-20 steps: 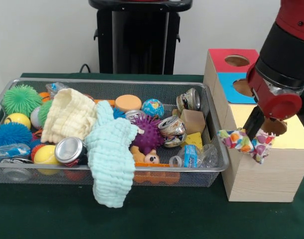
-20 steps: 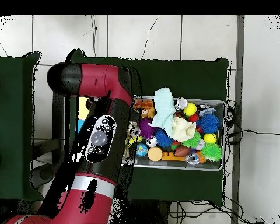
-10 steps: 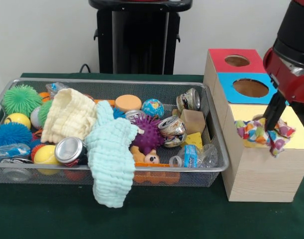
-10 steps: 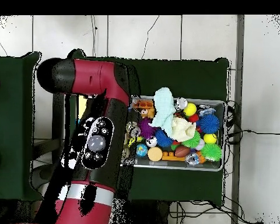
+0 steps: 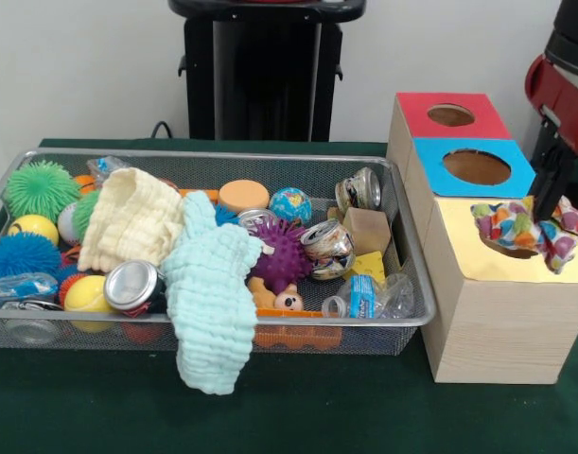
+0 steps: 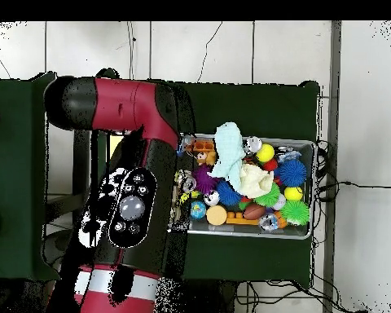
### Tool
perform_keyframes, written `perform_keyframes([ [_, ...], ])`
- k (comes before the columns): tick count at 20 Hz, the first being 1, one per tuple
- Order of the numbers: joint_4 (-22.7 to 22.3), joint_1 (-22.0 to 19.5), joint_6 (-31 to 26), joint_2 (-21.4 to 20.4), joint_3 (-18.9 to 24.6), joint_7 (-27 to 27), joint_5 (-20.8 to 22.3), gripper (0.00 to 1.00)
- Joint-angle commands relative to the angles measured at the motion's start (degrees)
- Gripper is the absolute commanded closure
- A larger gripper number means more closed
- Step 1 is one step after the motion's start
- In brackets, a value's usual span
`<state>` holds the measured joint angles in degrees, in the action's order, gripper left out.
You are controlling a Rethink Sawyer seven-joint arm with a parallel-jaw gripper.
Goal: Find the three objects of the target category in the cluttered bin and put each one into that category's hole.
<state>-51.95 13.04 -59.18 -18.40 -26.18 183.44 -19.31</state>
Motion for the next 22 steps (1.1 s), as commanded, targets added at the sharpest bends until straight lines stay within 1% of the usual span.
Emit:
perform_keyframes([
  [1, -13.6, 0.4, -1.8, -3.0, 6.5, -3.2, 1.3, 1.0],
  [7, -17.5, 1.2, -1.0, -4.8, 6.0, -2.3, 2.0, 1.0],
  [12, -19.4, 1.6, 0.4, -4.9, 6.1, -1.5, 2.2, 1.0],
  [17, -19.5, 2.1, 2.9, -2.8, 6.0, 0.7, 2.2, 1.0],
  [22, -17.8, 2.4, 4.1, -0.4, 5.9, 2.7, 1.8, 1.0],
])
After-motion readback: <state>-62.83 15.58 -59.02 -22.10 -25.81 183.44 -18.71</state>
